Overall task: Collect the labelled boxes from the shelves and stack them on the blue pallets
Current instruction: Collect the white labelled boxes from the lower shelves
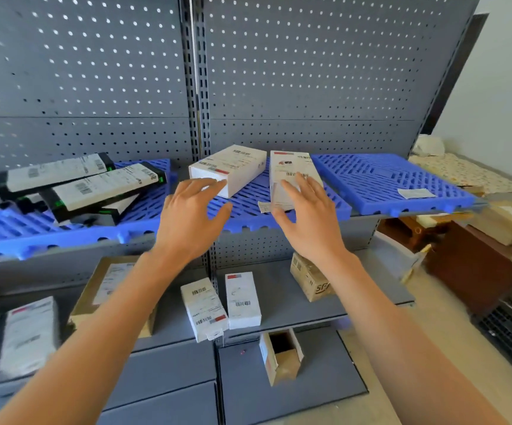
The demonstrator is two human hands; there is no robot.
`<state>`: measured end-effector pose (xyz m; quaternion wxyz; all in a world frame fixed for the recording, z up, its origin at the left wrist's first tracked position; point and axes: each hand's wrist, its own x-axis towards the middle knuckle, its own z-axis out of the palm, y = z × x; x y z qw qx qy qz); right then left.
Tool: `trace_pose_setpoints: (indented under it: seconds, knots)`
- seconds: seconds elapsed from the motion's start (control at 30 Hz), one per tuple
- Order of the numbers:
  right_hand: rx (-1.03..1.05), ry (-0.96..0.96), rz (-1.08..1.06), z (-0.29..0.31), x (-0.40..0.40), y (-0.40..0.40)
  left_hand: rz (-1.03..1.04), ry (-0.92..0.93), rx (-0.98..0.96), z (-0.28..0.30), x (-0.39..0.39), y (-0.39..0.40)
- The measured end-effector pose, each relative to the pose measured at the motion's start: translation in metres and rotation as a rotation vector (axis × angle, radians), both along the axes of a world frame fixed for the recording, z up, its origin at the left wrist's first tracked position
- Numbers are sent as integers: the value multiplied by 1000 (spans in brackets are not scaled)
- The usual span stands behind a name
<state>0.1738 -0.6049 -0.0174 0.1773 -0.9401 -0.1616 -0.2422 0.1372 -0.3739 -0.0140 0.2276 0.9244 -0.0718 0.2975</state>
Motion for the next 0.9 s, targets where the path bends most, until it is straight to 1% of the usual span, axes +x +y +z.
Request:
trace_pose_setpoints:
  seconds: [0.13, 0.23, 0.37, 0.43, 0.5, 0.67, 0.8, 0.9]
  knots:
    - [60, -17, 75, -10, -20, -3, -1, -53, -59, -10, -37, -7]
    - [132, -74, 175, -26, -38, -4, 10, -107, -83, -23, -63, -13]
    - [232, -89, 297, -61, -65, -6, 17, -94, -83, -53, -88, -19]
    - [246, -25, 332, -83, -73, -7, 19, -27, -80, -73, -95, -20]
    - [258, 64, 342, -107, -76, -8, 32, 80, -86, -94, -99, -21]
    - [225, 256, 329, -165, -70, -9, 74, 325, -84, -146, -98, -19]
    - [206, 394, 307, -207, -62, -3, 99, 476, -96, -182, -93, -14]
    - [156, 507, 278, -236, -52, 5, 113, 587, -112, -208, -82, -8]
